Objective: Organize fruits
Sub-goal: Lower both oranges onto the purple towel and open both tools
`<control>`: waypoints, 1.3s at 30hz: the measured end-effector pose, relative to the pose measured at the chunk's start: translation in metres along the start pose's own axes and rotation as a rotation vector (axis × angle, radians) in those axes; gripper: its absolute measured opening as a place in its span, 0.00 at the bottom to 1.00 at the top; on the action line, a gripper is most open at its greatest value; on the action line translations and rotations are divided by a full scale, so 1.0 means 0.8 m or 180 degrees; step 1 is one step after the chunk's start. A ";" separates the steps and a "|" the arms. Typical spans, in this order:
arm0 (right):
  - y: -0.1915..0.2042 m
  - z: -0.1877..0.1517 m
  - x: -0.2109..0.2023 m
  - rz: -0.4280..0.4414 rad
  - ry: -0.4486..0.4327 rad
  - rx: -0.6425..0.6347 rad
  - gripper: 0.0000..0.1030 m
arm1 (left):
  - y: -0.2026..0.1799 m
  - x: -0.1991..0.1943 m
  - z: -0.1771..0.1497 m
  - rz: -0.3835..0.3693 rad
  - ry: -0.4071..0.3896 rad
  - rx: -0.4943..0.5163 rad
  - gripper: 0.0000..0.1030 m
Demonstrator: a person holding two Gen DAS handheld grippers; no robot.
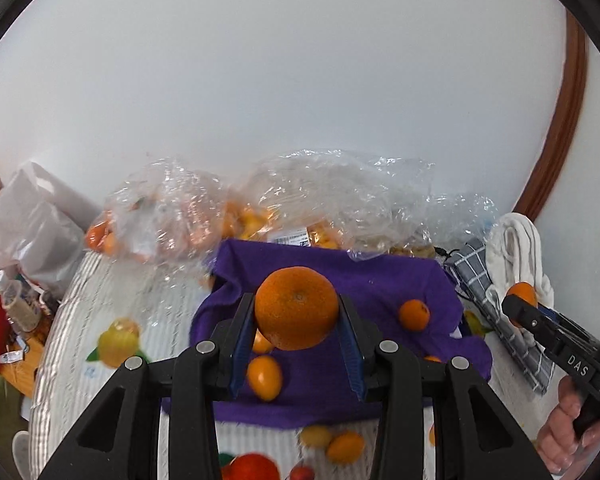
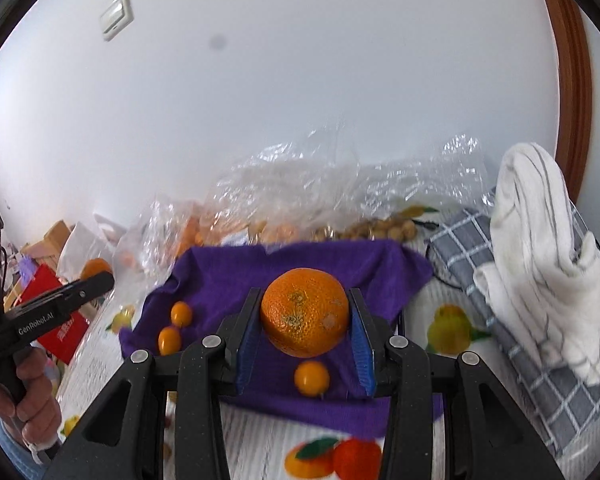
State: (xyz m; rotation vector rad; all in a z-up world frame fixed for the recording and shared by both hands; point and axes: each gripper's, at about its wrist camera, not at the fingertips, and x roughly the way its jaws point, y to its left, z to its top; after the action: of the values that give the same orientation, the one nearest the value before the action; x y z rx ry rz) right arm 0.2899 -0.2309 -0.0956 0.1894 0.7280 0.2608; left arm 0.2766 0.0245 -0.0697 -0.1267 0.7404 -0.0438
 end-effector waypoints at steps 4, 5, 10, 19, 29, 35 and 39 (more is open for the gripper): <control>-0.008 0.007 0.022 -0.0048 0.0015 0.0047 0.40 | 0.000 0.029 0.016 -0.0034 0.0043 -0.0141 0.36; -0.011 0.004 0.032 -0.0052 0.0058 0.0056 0.40 | 0.003 0.037 0.016 -0.0052 0.0051 -0.0188 0.36; -0.024 -0.027 0.082 -0.0090 0.0386 0.0059 0.40 | 0.017 0.076 -0.002 0.0008 0.0170 -0.0237 0.36; -0.030 -0.053 0.124 -0.0243 0.0696 0.0032 0.40 | 0.035 0.108 -0.010 0.0006 0.0456 -0.0311 0.36; -0.036 -0.063 0.120 -0.0259 0.0736 0.0040 0.41 | -0.019 0.139 -0.043 0.0098 0.0705 0.0177 0.36; -0.036 -0.058 0.103 -0.0229 0.0599 0.0065 0.48 | -0.034 0.148 -0.053 0.0083 0.0793 0.0273 0.36; -0.042 -0.056 0.099 -0.0258 0.0548 0.0147 0.49 | -0.034 0.155 -0.056 0.0136 0.0822 0.0281 0.36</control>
State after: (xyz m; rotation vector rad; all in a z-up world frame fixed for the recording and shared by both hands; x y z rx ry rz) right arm 0.3217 -0.2357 -0.1871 0.1823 0.9111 0.1843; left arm 0.3381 -0.0176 -0.1818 -0.0208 0.9973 -0.0527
